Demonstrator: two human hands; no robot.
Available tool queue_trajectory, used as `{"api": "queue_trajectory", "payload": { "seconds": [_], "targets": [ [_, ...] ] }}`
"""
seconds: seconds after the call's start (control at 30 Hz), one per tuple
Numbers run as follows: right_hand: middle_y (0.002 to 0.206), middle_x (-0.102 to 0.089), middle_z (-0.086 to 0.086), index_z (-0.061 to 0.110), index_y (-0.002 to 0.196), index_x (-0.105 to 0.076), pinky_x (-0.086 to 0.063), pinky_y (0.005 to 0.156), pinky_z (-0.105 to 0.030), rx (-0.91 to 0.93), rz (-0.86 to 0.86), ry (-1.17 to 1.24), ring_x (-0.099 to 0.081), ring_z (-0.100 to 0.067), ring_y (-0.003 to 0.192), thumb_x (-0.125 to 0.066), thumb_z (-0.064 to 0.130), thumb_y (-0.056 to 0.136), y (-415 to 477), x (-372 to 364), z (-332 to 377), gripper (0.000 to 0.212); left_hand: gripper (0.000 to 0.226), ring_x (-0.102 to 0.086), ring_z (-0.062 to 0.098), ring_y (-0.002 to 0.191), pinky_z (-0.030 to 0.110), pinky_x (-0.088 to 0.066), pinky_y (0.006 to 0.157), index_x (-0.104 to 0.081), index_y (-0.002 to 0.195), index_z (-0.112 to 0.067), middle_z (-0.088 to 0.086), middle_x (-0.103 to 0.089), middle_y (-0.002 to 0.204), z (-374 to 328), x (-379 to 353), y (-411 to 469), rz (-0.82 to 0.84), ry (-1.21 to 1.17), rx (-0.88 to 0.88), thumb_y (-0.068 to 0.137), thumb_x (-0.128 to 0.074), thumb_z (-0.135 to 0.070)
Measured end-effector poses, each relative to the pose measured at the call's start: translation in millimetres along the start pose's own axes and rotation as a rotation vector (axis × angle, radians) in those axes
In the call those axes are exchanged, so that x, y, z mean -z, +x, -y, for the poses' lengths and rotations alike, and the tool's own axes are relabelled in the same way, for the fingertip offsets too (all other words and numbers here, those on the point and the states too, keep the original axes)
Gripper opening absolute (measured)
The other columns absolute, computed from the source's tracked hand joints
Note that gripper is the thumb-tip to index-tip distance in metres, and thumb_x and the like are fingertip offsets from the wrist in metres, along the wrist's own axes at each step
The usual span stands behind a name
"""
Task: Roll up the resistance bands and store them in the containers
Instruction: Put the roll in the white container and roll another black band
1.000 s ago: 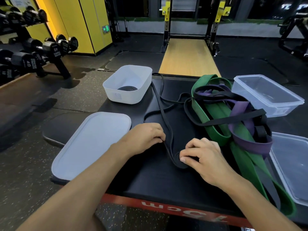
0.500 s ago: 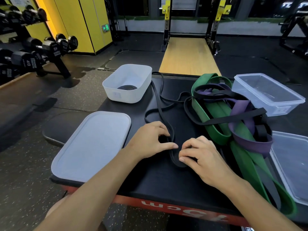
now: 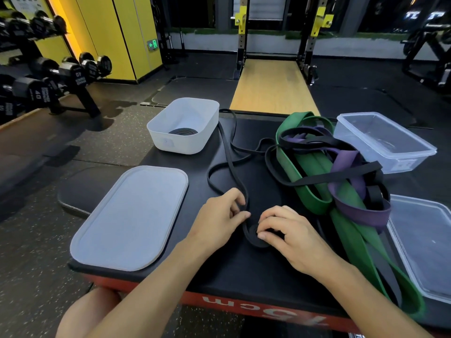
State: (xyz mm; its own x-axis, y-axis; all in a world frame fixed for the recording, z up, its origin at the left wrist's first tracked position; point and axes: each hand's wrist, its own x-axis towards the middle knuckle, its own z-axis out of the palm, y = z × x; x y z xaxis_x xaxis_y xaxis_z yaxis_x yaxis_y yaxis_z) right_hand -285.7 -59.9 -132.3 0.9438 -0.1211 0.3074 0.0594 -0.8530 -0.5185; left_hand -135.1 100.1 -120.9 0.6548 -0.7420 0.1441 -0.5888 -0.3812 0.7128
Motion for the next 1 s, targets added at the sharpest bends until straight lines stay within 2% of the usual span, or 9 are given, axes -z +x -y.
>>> {"api": "queue_trajectory", "payload": {
  "seconds": [0.1,0.2,0.27,0.37,0.47,0.63,0.73,0.83,1.0],
  "targets": [
    [0.104,-0.059,0.023,0.027,0.096,-0.075,-0.041,0.088,-0.014,-0.006,0.003,0.001,-0.053,-0.002,0.099,-0.077,0.019,0.092,0.5,-0.3,-1.5,0.008,0.013,-0.058,0.009,0.070,0.028,-0.052,0.070,-0.063,0.089,-0.027,-0.010,-0.064,0.074,-0.8,-1.2,0.7,-0.011,-0.007,0.003,0.093,-0.075,-0.031],
    [0.108,-0.058,0.023,0.030,0.114,-0.076,-0.040,0.090,-0.011,-0.018,0.001,-0.033,-0.050,0.000,0.101,-0.073,0.018,0.095,-3.3,-3.2,1.1,0.023,0.005,-0.055,0.005,0.071,0.025,-0.046,0.069,-0.070,0.091,-0.029,-0.012,-0.062,0.077,-1.5,-7.4,1.0,-0.030,0.051,-0.031,0.096,-0.070,-0.030],
    [0.108,-0.056,0.019,0.033,0.120,-0.075,-0.044,0.084,-0.014,0.000,-0.004,-0.140,-0.047,-0.001,0.096,-0.068,0.020,0.096,-6.2,-5.9,6.6,0.028,0.007,-0.055,0.005,0.074,0.022,-0.041,0.071,-0.074,0.100,-0.031,-0.013,-0.059,0.079,-1.2,-10.1,-1.7,-0.036,0.123,-0.061,0.100,-0.066,-0.031],
    [0.108,-0.057,0.014,0.036,0.119,-0.074,-0.056,0.071,-0.030,-0.024,-0.040,-0.294,-0.049,-0.008,0.094,-0.058,0.027,0.094,-7.9,-8.6,22.6,0.031,0.014,-0.058,0.005,0.079,0.023,-0.047,0.075,-0.077,0.107,-0.034,-0.013,-0.061,0.082,-0.8,-5.4,-2.8,-0.016,0.123,-0.077,0.099,-0.065,-0.033],
    [0.112,-0.060,0.008,0.031,0.120,-0.075,-0.058,0.063,-0.030,-0.036,-0.095,-0.403,-0.056,-0.013,0.106,-0.065,0.029,0.090,-18.4,-14.5,38.4,0.031,0.020,-0.061,0.002,0.079,0.023,-0.052,0.078,-0.077,0.113,-0.035,-0.013,-0.066,0.085,-2.2,3.3,-1.3,0.065,0.063,-0.050,0.093,-0.073,-0.036],
    [0.121,-0.067,0.003,0.029,0.120,-0.076,-0.060,0.070,-0.027,-0.092,-0.131,-0.485,-0.059,-0.017,0.116,-0.045,0.058,0.097,-30.1,-23.3,51.7,0.049,0.024,-0.060,0.002,0.079,0.022,-0.052,0.078,-0.075,0.117,-0.034,-0.013,-0.065,0.087,-3.9,1.3,-6.5,0.050,0.061,-0.047,0.094,-0.074,-0.037],
    [0.104,-0.071,0.003,0.026,0.101,-0.082,-0.060,0.063,-0.030,-0.167,-0.204,-0.454,-0.064,-0.018,0.102,-0.068,0.055,0.088,-17.9,-29.7,54.9,0.034,0.023,-0.059,0.001,0.078,0.016,-0.048,0.075,-0.073,0.117,-0.034,-0.014,-0.065,0.087,-4.9,-1.4,-10.4,0.011,0.083,-0.031,0.095,-0.073,-0.037],
    [0.098,-0.069,0.009,0.027,0.095,-0.081,-0.059,0.066,-0.031,-0.247,-0.210,-0.363,-0.064,-0.017,0.097,-0.088,0.044,0.073,-10.8,-31.3,55.9,0.029,0.012,-0.061,0.002,0.076,0.017,-0.050,0.071,-0.072,0.100,-0.030,-0.013,-0.068,0.082,-7.7,-2.0,-13.3,-0.033,0.037,0.005,0.092,-0.076,-0.036],
    [0.106,-0.058,0.021,0.041,0.110,-0.046,-0.045,0.086,-0.022,-0.417,-0.180,0.001,-0.054,0.000,0.104,-0.087,0.042,0.076,-11.8,-19.1,55.8,0.053,0.004,-0.066,0.000,0.078,0.025,-0.056,0.075,-0.076,0.087,-0.031,-0.016,-0.072,0.079,-8.8,-4.1,-18.7,-0.032,-0.035,0.053,0.089,-0.078,-0.032]
  ]
}}
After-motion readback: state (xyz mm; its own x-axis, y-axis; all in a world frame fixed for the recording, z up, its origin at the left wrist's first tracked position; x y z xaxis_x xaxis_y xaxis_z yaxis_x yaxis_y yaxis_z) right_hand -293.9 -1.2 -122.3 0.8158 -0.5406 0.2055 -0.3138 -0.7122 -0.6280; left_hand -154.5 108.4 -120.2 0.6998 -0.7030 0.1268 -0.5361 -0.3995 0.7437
